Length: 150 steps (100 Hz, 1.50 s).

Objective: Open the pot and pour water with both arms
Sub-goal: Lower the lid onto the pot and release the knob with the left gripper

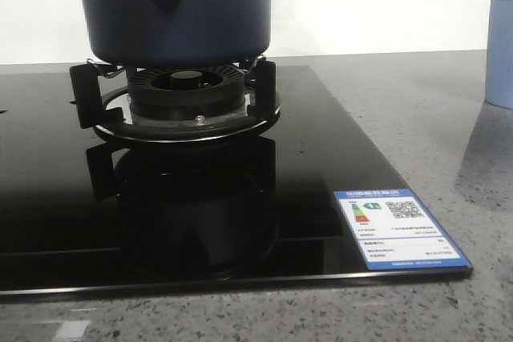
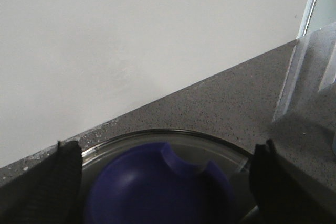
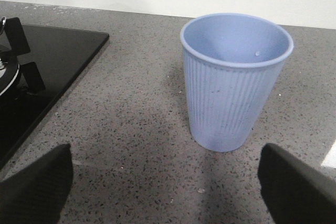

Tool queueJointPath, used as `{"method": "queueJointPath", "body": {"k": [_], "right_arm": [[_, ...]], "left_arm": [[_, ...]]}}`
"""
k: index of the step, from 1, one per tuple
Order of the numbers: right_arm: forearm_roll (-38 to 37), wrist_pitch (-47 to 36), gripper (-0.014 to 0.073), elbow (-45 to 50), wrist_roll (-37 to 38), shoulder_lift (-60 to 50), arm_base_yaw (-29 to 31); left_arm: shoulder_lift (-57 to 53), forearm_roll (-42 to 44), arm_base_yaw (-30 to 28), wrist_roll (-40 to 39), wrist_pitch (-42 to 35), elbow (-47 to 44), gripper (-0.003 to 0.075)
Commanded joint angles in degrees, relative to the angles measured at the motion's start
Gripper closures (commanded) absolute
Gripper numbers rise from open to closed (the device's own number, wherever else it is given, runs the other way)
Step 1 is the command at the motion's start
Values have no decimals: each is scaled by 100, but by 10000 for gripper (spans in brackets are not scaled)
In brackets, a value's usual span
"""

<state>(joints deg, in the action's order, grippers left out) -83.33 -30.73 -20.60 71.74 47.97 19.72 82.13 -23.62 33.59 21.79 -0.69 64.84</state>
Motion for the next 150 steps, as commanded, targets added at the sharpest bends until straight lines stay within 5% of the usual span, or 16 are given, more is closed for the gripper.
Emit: {"method": "queueJointPath", "body": {"k": [1, 16, 28, 38, 50, 61, 100, 150], "right_arm": [[154, -146, -56, -144, 7, -61, -8], [172, -246, -56, -144, 7, -61, -178], [632, -403, -29, -154, 7, -61, -254], [1118, -664, 99, -251, 7, -61, -254], [1232, -1138, 397, -551, 7, -61, -254], [1242, -1504, 676, -943, 7, -61, -254], [1203, -754, 648, -1640, 401, -1002, -254], [503, 301, 649, 640, 401, -3832, -307]], "left_arm": [[-560, 5, 2, -7, -438, 220, 111], [-1265, 375, -144, -7, -377, 220, 125], [-1737, 393, -622, -7, -100, 220, 246], [-2074, 366, -1200, -7, 394, 220, 461], [-2402, 366, -1712, -7, 926, 220, 739], [-2680, 378, -1985, -7, 1098, 210, 741], [-4177, 625, -2171, -7, 69, -1250, 741], [-7668, 521, -2171, -7, -449, -4647, 741]]}}
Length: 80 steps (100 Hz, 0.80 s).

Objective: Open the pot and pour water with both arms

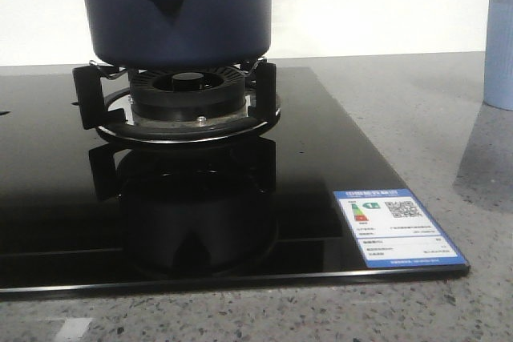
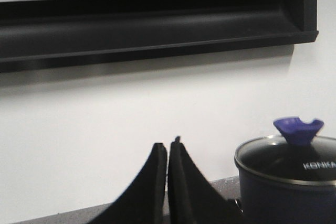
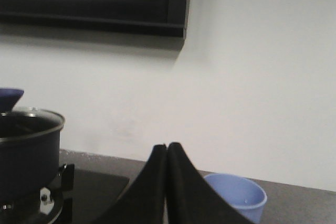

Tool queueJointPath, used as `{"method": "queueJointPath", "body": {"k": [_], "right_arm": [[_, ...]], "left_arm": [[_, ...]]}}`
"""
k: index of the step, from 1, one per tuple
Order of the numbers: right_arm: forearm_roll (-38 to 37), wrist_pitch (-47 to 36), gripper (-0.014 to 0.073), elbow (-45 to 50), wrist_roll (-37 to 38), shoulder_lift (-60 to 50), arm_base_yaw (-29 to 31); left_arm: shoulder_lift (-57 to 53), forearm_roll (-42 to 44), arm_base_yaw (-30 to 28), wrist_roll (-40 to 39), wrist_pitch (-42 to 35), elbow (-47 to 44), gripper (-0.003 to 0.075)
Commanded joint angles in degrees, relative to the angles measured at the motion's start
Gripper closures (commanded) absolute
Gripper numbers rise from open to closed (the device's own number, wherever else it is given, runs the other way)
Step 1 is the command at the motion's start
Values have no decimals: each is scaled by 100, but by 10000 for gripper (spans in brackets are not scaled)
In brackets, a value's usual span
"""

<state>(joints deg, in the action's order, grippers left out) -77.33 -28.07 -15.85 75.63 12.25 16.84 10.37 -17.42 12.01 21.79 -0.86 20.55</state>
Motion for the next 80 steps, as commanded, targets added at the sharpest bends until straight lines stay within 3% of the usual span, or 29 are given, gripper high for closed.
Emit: {"method": "queueJointPath", "body": {"k": [1, 16, 80], "right_arm": [[-122, 34, 649, 190, 12, -313, -20], [-272, 22, 654, 617, 12, -663, -20], [-300, 37, 654, 756, 12, -675, -20]], "left_arm": [[-491, -99, -13, -7, -430, -248, 741], [-1238, -270, -13, -7, -379, -712, 741], [-1154, -270, -13, -7, -406, -803, 741]]}}
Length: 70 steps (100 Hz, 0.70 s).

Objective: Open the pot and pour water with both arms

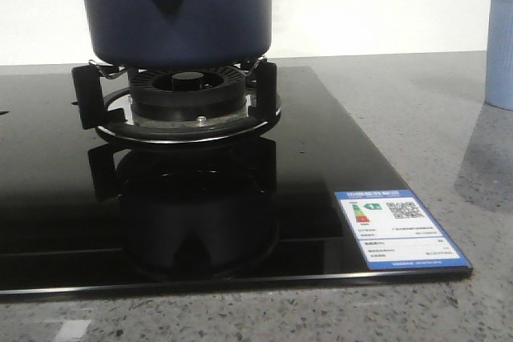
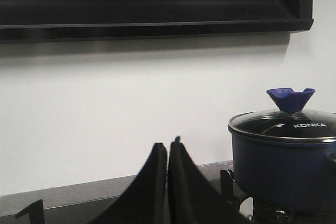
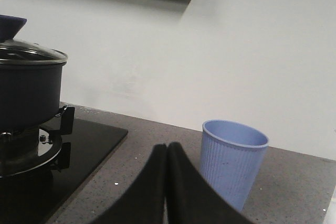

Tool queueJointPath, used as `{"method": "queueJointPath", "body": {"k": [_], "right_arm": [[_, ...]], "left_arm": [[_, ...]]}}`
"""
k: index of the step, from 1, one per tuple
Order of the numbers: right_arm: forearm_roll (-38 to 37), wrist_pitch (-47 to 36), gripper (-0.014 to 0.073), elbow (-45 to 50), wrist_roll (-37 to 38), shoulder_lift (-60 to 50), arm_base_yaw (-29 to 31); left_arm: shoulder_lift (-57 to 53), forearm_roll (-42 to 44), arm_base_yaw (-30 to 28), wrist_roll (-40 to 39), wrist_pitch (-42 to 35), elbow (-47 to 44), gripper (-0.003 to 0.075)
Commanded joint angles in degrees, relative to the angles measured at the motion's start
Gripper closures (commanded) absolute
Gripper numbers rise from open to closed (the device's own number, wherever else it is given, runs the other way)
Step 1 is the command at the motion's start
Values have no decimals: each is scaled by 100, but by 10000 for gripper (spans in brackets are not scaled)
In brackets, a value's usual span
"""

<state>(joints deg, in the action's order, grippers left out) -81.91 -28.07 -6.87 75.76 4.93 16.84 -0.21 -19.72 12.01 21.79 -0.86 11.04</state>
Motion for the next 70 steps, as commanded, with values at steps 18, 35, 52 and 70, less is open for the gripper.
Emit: {"method": "queueJointPath", "body": {"k": [18, 35, 52, 70], "right_arm": [[157, 25, 654, -143, -1, 56, -20], [157, 14, 654, -143, -1, 56, -20], [157, 14, 654, -143, -1, 56, -20], [157, 14, 654, -143, -1, 56, -20]], "left_arm": [[-97, -41, -13, -7, -406, 149, 741], [-97, 199, -13, -18, -444, 75, 740], [-97, 1789, -499, -1895, -303, -126, 741], [-142, 1817, -1478, -2229, -124, -723, 741]]}}
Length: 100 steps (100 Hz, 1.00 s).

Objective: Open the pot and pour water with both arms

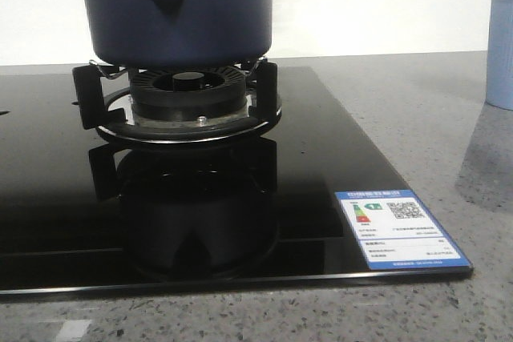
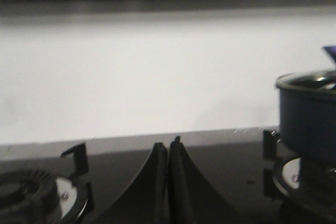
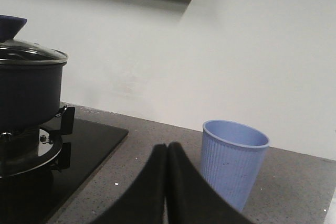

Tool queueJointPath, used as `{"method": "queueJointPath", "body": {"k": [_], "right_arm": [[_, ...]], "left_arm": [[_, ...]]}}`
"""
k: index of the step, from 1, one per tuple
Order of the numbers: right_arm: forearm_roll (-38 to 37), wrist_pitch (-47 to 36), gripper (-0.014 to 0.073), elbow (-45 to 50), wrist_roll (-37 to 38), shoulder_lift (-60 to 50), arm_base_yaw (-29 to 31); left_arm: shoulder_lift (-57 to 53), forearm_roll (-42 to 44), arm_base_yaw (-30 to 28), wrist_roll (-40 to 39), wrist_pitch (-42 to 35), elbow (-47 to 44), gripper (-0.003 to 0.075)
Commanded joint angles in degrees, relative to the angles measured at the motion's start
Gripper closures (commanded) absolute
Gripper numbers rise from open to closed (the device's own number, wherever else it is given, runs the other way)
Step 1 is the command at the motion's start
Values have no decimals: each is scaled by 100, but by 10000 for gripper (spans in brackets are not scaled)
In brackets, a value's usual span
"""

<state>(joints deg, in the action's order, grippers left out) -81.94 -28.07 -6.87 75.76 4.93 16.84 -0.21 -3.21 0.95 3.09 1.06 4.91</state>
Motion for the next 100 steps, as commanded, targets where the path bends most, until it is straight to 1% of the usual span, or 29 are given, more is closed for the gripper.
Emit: {"method": "queueJointPath", "body": {"k": [1, 13, 19, 33, 38, 100], "right_arm": [[160, 14, 654, -143, -1, 56, -20], [160, 14, 654, -143, -1, 56, -20], [151, 14, 654, -143, -1, 56, -20], [151, 14, 654, -143, -1, 56, -20], [151, 14, 654, -143, -1, 56, -20], [151, 14, 654, -143, -1, 56, -20]], "left_arm": [[-156, 195, -417, -385, -316, -159, 741], [-168, 262, -507, -503, -381, -563, 741], [-168, 321, -507, -551, -60, -549, 741], [-168, 399, -507, -551, -34, -560, 741], [-168, 270, -507, -551, 42, -549, 741], [-168, 258, -507, -551, 27, -549, 741]]}}
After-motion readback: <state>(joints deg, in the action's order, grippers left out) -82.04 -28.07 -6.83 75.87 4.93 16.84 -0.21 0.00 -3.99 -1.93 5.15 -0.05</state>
